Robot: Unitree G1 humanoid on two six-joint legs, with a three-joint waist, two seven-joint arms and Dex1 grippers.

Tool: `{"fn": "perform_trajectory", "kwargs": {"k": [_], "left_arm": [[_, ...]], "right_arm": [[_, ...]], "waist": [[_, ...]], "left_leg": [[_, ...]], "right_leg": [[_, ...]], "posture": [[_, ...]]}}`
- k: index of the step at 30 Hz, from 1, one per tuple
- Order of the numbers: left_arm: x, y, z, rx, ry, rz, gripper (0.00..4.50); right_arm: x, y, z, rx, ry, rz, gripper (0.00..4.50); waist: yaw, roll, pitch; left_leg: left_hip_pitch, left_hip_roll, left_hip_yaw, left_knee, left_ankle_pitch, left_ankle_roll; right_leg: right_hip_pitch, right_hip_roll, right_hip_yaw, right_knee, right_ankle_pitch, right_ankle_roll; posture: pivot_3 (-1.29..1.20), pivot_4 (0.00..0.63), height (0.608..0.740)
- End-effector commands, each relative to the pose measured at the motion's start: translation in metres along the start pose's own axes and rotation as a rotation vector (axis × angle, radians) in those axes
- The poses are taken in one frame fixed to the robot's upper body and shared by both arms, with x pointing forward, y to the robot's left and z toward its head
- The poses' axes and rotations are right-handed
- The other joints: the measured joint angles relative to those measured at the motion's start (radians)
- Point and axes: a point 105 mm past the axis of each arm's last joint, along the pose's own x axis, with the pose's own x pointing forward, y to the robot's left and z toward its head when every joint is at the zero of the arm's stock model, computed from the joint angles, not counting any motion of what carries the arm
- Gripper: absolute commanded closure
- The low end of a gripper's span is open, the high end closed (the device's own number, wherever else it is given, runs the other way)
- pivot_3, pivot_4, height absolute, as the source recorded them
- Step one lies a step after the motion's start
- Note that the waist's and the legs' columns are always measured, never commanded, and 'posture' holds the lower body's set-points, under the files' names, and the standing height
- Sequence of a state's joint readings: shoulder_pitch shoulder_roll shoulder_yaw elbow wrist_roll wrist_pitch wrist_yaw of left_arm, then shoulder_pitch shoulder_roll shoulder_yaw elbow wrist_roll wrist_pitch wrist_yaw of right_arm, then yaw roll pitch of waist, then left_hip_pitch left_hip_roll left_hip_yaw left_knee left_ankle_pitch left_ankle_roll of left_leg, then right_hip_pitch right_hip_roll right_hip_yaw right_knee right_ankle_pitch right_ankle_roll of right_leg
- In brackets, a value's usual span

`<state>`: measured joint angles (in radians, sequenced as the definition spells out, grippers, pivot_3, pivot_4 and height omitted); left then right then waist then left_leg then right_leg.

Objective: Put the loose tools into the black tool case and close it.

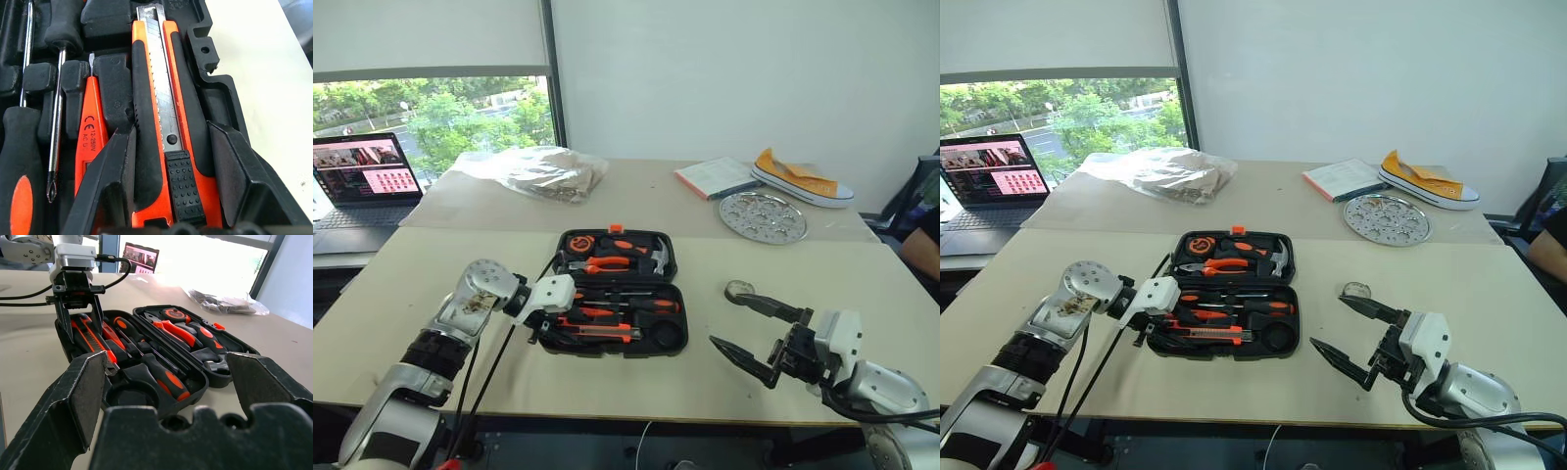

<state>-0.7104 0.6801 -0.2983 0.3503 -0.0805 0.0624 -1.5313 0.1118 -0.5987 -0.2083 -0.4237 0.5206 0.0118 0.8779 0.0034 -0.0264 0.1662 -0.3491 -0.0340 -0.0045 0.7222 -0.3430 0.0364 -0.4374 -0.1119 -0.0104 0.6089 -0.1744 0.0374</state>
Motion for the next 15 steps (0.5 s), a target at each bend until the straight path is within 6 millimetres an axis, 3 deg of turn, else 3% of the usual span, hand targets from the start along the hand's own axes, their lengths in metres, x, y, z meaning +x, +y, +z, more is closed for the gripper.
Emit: {"fn": "perform_trajectory", "kwargs": {"k": [1,3,4,9,15], "left_arm": [[0.014,-0.001,0.003,-0.025,0.006,-0.022,2.77],[0.013,-0.002,0.003,-0.013,0.013,-0.029,2.77],[0.010,0.000,0.002,-0.016,0.011,-0.016,1.77],[-0.007,0.010,0.014,0.017,-0.086,0.058,0.16],[-0.035,0.011,0.048,0.068,-0.311,0.091,0.16]], "right_arm": [[0.001,-0.001,0.012,-0.035,-0.031,-0.002,0.00],[0.002,-0.001,0.012,-0.034,-0.032,-0.002,0.00],[0.002,-0.001,0.012,-0.034,-0.032,-0.003,0.00],[0.003,-0.002,0.010,-0.031,-0.032,-0.006,0.00],[0.005,-0.002,0.009,-0.030,-0.037,-0.007,0.00]], "waist": [[0.007,0.000,0.000],[0.009,0.000,0.000],[0.009,0.000,0.000],[0.006,0.000,0.000],[0.000,0.000,0.000]], "left_leg": [[0.000,0.000,0.000,0.001,0.000,0.000],[0.000,0.000,0.000,0.003,-0.001,0.001],[0.000,0.000,0.000,0.004,-0.001,0.002],[0.000,0.000,0.000,0.004,-0.001,0.002],[-0.003,0.000,-0.001,0.005,-0.001,0.001]], "right_leg": [[0.000,0.000,0.000,0.000,0.000,0.001],[0.001,0.000,0.000,0.000,0.000,0.001],[0.001,0.000,0.000,0.000,0.000,0.001],[0.001,0.000,0.000,0.000,0.000,0.002],[-0.002,0.000,0.000,0.001,0.000,0.001]], "posture": [[0.00,0.150,0.740],[0.00,0.150,0.740],[0.00,0.150,0.740],[0.00,0.150,0.740],[0.00,0.150,0.740]]}}
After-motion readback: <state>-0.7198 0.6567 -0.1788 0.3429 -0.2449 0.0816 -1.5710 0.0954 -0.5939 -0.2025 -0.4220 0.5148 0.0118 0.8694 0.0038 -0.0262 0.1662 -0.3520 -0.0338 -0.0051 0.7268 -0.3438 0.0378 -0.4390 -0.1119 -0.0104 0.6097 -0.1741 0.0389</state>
